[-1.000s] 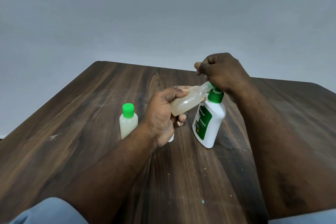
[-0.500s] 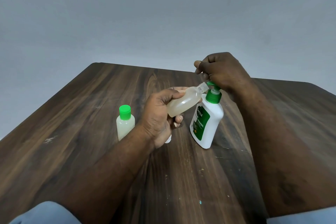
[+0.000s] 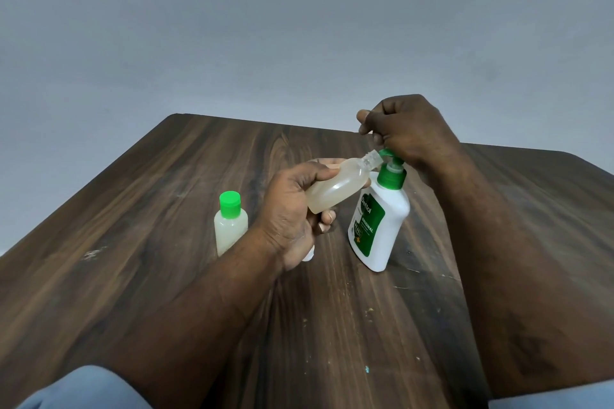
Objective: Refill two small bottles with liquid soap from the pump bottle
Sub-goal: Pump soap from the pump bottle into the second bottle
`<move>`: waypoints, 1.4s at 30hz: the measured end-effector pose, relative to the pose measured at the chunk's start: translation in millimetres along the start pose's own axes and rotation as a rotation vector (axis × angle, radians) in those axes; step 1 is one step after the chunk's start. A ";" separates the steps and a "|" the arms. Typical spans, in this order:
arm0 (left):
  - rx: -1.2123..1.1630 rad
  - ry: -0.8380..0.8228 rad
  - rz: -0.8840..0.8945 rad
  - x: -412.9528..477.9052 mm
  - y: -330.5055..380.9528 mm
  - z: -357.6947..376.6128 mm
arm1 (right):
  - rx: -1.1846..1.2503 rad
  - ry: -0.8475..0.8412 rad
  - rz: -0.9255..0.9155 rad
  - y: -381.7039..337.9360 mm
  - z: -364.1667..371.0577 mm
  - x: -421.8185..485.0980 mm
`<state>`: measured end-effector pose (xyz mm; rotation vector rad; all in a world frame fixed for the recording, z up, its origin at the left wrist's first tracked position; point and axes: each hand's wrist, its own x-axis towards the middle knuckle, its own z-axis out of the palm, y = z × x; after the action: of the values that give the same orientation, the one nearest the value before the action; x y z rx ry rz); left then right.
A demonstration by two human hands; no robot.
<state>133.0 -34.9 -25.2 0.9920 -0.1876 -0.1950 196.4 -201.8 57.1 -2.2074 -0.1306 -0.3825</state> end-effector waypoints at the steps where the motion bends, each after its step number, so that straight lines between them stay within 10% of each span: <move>1: 0.001 -0.002 -0.001 -0.3 0.3 0.3 | 0.007 0.001 0.001 0.2 0.0 -0.1; 42: 0.000 -0.005 0.007 1.5 -0.6 0.5 | -0.028 -0.041 0.038 0.2 4.9 -0.7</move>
<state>134.2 -35.9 -25.3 0.9905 -0.1955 -0.1905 196.8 -198.1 53.9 -2.2430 -0.1064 -0.3200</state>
